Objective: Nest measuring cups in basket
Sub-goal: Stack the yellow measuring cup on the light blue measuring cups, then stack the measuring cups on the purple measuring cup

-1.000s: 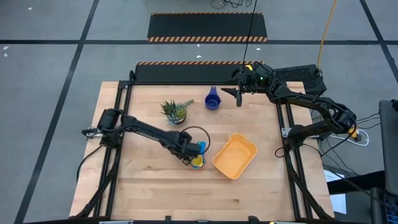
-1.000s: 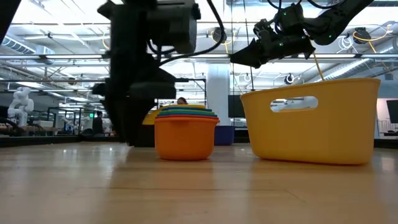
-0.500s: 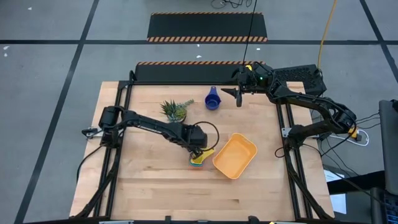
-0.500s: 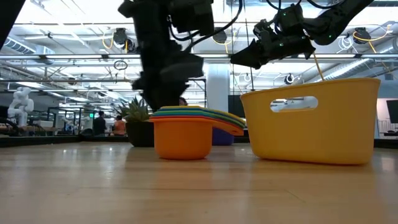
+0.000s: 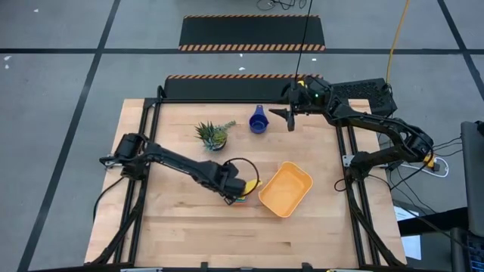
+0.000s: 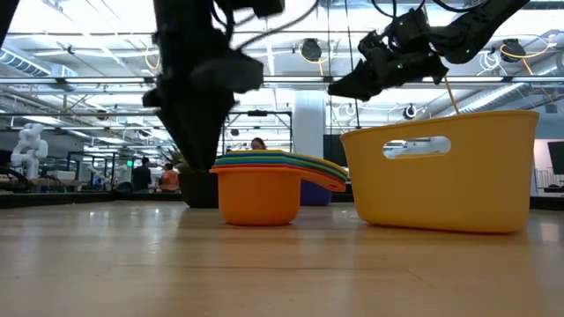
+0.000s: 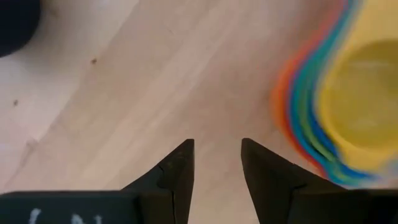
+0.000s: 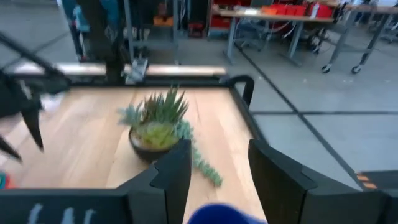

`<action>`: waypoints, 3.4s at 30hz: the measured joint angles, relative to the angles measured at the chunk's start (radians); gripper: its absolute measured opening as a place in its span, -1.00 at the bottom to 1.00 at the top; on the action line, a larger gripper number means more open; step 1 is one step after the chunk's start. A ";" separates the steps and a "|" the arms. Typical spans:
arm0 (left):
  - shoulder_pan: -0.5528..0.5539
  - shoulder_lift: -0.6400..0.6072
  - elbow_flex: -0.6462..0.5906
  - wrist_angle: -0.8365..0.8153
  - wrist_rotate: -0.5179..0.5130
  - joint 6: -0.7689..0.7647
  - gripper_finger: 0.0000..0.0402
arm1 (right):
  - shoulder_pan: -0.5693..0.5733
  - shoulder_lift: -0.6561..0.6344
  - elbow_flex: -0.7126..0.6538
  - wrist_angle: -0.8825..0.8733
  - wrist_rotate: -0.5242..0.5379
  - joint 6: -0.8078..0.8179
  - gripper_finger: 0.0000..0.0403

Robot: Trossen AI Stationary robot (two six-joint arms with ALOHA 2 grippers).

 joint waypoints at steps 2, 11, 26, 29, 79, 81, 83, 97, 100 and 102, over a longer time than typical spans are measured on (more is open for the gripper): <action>-0.033 -0.022 0.000 0.014 0.000 -0.018 -0.32 | 0.018 0.000 0.004 -0.058 0.002 -0.041 -0.24; -0.139 -0.196 0.000 0.081 -0.156 -0.033 -0.32 | 0.242 0.001 0.115 -0.318 0.055 -0.171 -0.24; -0.160 -0.186 -0.002 -0.113 -0.355 -0.061 -0.32 | 0.596 0.076 0.243 -0.533 0.392 -0.105 -0.24; -0.153 -0.180 -0.002 -0.215 -0.365 -0.120 -0.32 | 0.620 0.151 0.303 -0.647 0.398 -0.076 -0.18; -0.569 -0.211 -0.253 0.048 -0.927 -0.482 -0.32 | 0.878 0.737 0.962 -1.253 0.494 0.016 0.38; -0.569 -0.211 -0.253 0.066 -0.920 -0.465 -0.32 | 0.898 0.733 0.962 -1.249 0.495 0.016 0.38; -0.568 -0.211 -0.254 0.074 -0.917 -0.457 -0.32 | 0.921 0.733 0.962 -1.245 0.496 0.014 0.38; -0.569 -0.211 -0.254 0.170 -0.911 -0.430 -0.32 | 0.958 0.753 0.925 -1.177 0.501 -0.014 0.38; -0.569 -0.211 -0.254 0.184 -0.910 -0.415 -0.32 | 0.957 0.753 0.925 -1.173 0.501 -0.029 0.38; -0.569 -0.211 -0.254 0.184 -0.910 -0.415 -0.32 | 0.958 0.753 0.925 -1.166 0.501 -0.035 0.38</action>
